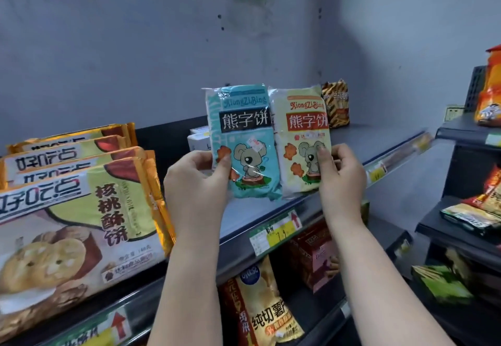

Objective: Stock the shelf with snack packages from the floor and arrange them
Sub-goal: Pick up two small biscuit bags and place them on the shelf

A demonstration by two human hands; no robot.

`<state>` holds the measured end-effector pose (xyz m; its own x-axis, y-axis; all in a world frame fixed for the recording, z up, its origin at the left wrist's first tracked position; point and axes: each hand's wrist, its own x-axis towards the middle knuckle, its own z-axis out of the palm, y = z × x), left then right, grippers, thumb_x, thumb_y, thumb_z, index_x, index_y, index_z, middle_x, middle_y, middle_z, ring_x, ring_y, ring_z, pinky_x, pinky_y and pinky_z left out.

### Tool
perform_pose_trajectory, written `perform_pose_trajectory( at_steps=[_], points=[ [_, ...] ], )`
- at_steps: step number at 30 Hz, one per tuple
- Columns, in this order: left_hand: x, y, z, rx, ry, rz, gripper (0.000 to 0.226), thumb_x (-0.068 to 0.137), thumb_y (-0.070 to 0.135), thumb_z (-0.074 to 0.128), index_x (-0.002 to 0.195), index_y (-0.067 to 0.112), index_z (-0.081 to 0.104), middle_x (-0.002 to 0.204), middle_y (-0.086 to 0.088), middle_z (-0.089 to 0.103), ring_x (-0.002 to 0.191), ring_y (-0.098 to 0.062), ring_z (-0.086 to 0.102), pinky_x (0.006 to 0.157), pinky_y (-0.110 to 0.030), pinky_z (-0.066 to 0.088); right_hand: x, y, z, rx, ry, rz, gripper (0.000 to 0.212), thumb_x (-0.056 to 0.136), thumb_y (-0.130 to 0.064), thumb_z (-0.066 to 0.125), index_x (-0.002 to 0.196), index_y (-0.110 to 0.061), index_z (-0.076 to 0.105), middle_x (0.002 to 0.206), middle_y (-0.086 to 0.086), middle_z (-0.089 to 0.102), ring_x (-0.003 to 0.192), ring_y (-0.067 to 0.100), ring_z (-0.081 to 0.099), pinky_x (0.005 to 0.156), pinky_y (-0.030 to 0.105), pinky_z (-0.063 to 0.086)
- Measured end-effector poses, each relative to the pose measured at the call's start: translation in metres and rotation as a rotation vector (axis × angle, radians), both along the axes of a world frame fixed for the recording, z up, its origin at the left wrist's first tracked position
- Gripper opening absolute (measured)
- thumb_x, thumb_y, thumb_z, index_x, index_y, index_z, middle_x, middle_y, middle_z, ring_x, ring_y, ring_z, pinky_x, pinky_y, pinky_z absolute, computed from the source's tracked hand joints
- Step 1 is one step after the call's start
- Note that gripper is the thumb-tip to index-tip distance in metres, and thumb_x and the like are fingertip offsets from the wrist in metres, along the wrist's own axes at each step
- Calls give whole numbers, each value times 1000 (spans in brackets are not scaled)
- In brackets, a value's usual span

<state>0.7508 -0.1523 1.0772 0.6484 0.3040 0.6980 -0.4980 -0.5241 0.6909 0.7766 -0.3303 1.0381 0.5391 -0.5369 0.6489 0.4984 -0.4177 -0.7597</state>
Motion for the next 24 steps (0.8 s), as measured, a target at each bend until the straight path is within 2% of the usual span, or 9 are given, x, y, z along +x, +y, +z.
perform_pose_trajectory(
  at_steps=[3, 5, 7, 11, 12, 15, 19, 22, 24],
  points=[
    [20, -22, 0, -18, 12, 13, 14, 81, 29, 68, 76, 16, 68, 64, 18, 59, 66, -4, 62, 58, -28, 55, 25, -25, 1, -14, 20, 11, 23, 94, -29, 50, 79, -11, 52, 75, 0, 60, 65, 4, 53, 47, 6, 38],
    [36, -40, -1, -49, 30, 29, 15, 81, 29, 68, 74, 16, 67, 61, 19, 58, 60, 2, 61, 58, -21, 51, 46, -46, 2, -15, 46, 17, 24, 93, -28, 50, 78, -10, 51, 69, -6, 57, 63, 2, 51, 45, 6, 37],
    [50, -59, -2, -60, 59, 57, 15, 81, 28, 68, 71, 18, 64, 58, 21, 56, 53, 4, 56, 50, -12, 43, 69, -70, 4, -31, 77, 18, 26, 93, -28, 50, 75, -9, 49, 66, -8, 54, 60, 3, 49, 43, 8, 35],
    [76, -89, -4, -50, 77, 116, 21, 83, 27, 66, 64, 23, 57, 57, 18, 55, 56, -1, 54, 50, -15, 42, 115, -115, 9, -73, 128, 8, 25, 94, -27, 49, 79, -8, 51, 75, 4, 57, 65, 19, 49, 46, 20, 31],
    [83, -95, -4, -48, 78, 130, 24, 83, 27, 66, 61, 24, 55, 57, 17, 55, 56, -5, 55, 53, -17, 44, 125, -122, 10, -66, 146, 18, 24, 94, -26, 48, 80, -7, 51, 78, 6, 57, 69, 22, 50, 47, 23, 31],
    [97, -109, -4, -50, 97, 167, 24, 82, 27, 67, 61, 21, 58, 60, 11, 60, 64, -20, 63, 63, -37, 53, 152, -137, 16, -87, 193, 69, 22, 94, -23, 48, 83, -5, 52, 82, 9, 57, 74, 25, 49, 52, 28, 31],
    [104, -114, -1, -43, 101, 247, 17, 81, 29, 67, 72, 15, 65, 63, 9, 63, 65, -17, 62, 67, -40, 55, 182, -141, 24, -299, 343, 123, 23, 95, -22, 46, 83, -3, 51, 77, 8, 54, 66, 22, 45, 45, 22, 31],
    [107, -117, -1, -40, 100, 290, 19, 81, 29, 67, 77, 11, 69, 67, 2, 68, 67, -20, 63, 69, -41, 55, 197, -139, 24, -409, 541, 120, 27, 96, -22, 44, 96, 4, 55, 103, 20, 58, 89, 33, 52, 60, 28, 32],
    [109, -125, -1, -29, 114, 303, 20, 81, 29, 67, 76, 10, 69, 65, 5, 66, 64, -17, 61, 68, -40, 54, 203, -140, 25, -438, 602, 104, 30, 95, -21, 45, 103, 6, 54, 114, 24, 57, 103, 38, 52, 67, 30, 31]
  ],
)
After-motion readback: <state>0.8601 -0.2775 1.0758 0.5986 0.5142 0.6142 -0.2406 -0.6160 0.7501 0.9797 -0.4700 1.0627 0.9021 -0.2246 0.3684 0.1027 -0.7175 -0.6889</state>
